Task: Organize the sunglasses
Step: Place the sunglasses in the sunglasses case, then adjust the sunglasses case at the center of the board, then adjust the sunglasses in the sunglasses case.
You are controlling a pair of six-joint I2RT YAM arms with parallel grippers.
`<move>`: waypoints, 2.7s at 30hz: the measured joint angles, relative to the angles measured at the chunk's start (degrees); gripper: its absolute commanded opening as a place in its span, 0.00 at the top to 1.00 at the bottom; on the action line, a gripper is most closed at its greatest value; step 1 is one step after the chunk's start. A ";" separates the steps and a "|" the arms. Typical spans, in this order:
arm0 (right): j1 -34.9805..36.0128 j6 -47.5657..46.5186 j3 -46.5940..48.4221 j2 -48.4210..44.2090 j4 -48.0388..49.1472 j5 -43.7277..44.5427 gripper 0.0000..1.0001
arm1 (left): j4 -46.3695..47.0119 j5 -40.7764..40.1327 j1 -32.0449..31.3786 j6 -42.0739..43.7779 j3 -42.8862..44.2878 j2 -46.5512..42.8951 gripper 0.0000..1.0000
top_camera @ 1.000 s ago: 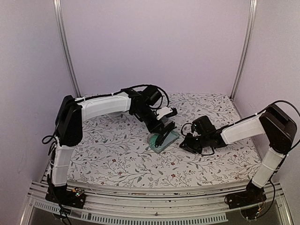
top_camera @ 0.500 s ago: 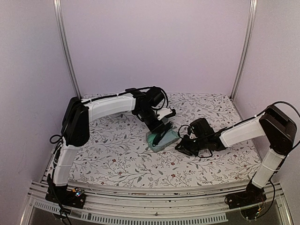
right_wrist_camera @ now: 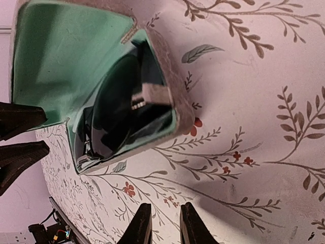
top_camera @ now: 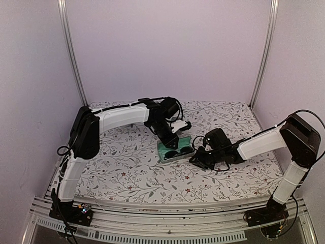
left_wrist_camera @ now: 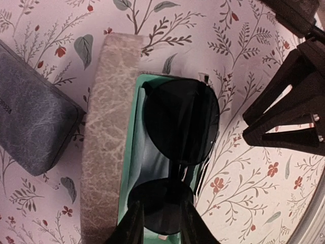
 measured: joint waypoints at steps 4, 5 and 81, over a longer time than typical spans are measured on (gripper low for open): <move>0.00 0.24 0.00 0.00 0.33 0.02 0.80 | -0.17 1.62 -0.31 -0.22 0.00 0.11 0.66; 0.00 0.31 0.00 0.00 0.46 0.02 0.80 | -0.15 2.19 -0.37 -0.35 0.00 0.11 0.65; -3.67 1.22 7.17 7.87 8.94 -8.66 0.75 | 34.21 18.29 13.38 -31.98 -35.01 -8.85 0.77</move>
